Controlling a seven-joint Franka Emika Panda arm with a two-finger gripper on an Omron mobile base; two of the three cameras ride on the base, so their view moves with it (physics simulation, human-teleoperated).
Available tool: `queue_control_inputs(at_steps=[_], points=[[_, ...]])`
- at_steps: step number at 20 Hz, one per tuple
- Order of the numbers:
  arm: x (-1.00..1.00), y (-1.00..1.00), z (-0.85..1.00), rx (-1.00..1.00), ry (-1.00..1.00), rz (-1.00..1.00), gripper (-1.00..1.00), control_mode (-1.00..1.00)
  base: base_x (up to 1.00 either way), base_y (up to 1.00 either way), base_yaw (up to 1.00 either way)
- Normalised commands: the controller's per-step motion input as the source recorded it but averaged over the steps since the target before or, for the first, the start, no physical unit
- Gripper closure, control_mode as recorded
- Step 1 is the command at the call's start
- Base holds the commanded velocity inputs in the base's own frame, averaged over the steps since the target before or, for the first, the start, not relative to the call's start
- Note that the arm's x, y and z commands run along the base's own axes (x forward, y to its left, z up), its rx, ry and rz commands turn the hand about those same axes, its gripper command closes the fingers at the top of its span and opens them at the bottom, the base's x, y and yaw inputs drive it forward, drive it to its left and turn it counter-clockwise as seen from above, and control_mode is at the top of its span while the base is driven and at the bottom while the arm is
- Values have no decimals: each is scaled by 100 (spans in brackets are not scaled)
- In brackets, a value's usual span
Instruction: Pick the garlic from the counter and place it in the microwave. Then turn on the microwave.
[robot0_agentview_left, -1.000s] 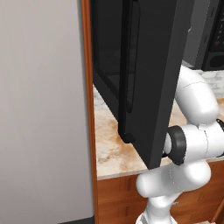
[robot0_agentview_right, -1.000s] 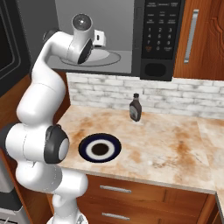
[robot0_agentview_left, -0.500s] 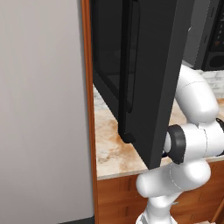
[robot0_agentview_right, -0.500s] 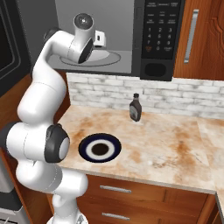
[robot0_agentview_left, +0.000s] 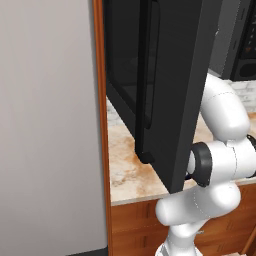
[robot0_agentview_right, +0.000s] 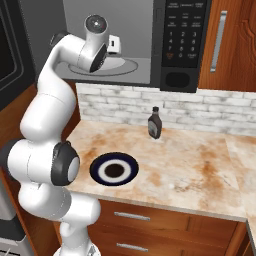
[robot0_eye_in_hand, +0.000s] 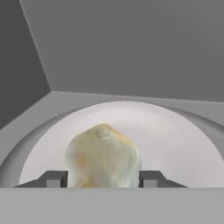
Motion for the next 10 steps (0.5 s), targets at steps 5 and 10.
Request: queue_control_inputs(at_steps=[5, 10], points=[[2, 0, -3, 0, 2, 1, 100, -100, 0, 0, 0], [7, 1, -2, 0, 1, 0, 100, -100, 0, 0, 0]])
